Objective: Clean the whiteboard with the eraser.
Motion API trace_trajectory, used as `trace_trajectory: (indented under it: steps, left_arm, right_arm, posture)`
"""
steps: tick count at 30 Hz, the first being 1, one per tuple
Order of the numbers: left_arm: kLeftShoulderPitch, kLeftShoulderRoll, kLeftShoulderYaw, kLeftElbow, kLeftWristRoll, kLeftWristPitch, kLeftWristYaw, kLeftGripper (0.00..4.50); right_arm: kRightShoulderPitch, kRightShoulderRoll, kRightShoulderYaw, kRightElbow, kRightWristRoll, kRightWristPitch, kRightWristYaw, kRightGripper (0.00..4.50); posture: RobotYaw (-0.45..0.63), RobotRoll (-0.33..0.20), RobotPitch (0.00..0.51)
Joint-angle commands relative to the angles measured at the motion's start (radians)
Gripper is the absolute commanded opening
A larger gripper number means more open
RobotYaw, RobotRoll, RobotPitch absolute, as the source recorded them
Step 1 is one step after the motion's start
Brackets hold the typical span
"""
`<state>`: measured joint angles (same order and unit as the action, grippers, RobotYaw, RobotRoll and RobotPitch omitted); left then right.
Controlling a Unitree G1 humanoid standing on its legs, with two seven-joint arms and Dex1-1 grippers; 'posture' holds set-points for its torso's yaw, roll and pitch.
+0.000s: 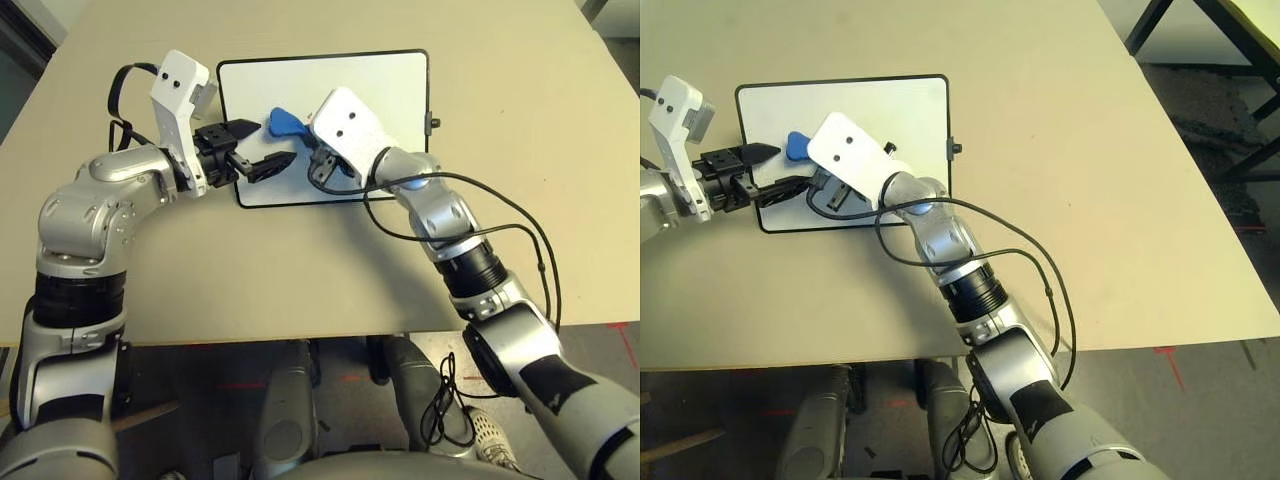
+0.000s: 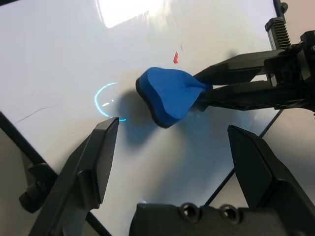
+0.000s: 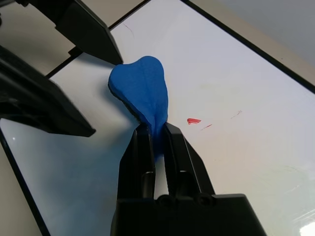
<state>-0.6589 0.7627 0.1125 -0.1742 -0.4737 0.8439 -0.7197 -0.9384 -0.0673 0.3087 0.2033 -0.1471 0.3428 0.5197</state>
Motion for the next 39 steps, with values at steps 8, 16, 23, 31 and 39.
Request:
trace_trajectory:
  steps: [8,16,23,31,39]
  left_arm:
    - [0.008,-0.006,0.0,-0.007,-0.007,0.005,-0.004,4.5]
    - [0.014,-0.005,0.004,-0.013,-0.009,0.008,-0.001,4.5]
    - [0.009,-0.006,0.001,-0.008,-0.008,0.006,-0.004,4.5]
    - [0.001,-0.006,-0.002,-0.003,-0.005,0.003,-0.008,4.5]
    - [0.005,-0.008,-0.001,-0.009,-0.006,0.005,-0.005,4.5]
  right_arm:
    - [-0.157,0.012,-0.076,0.221,0.012,-0.09,-0.072,0.17]
    - [0.018,0.011,0.006,0.018,0.005,-0.007,-0.015,0.17]
    - [-0.026,0.003,-0.017,0.045,0.007,0.0,-0.025,0.17]
    - [-0.186,0.0,-0.095,0.259,0.018,-0.113,-0.092,0.17]
    - [-0.001,0.014,-0.007,0.042,0.015,-0.024,-0.027,0.17]
  posture:
    - [0.09,0.0,0.333]
    - [0.09,0.0,0.334]
    - [0.09,0.0,0.335]
    - [0.08,0.0,0.332]
    - [0.09,0.0,0.326]
